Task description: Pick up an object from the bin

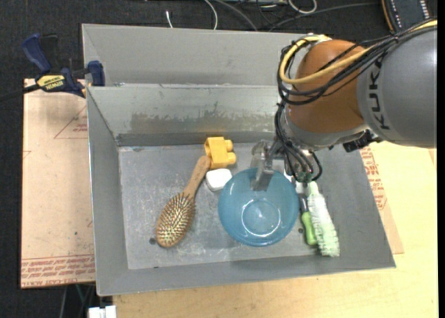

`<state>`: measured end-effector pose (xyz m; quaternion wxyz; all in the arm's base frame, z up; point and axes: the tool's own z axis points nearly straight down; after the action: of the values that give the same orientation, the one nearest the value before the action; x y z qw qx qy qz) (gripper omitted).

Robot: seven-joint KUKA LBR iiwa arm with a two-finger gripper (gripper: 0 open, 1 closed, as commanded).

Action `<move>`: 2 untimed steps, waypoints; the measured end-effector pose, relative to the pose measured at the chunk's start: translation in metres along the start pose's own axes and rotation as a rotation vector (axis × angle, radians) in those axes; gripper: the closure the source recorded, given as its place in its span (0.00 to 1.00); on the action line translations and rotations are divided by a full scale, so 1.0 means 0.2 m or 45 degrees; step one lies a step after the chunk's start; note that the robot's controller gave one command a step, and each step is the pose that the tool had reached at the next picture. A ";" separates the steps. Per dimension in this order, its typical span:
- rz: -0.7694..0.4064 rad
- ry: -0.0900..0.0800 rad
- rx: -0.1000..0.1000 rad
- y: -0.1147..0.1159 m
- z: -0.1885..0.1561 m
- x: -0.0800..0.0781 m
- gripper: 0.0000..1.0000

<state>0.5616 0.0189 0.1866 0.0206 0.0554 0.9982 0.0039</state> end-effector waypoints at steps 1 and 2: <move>-0.102 0.024 -0.011 0.27 0.20 0.09 1.00; -0.169 -0.019 0.001 0.08 0.32 0.35 1.00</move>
Offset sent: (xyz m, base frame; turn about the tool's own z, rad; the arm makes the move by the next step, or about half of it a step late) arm -0.0677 0.0247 -0.0668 -0.1379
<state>0.4973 0.0435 0.1206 0.0281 -0.0107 0.9995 0.0017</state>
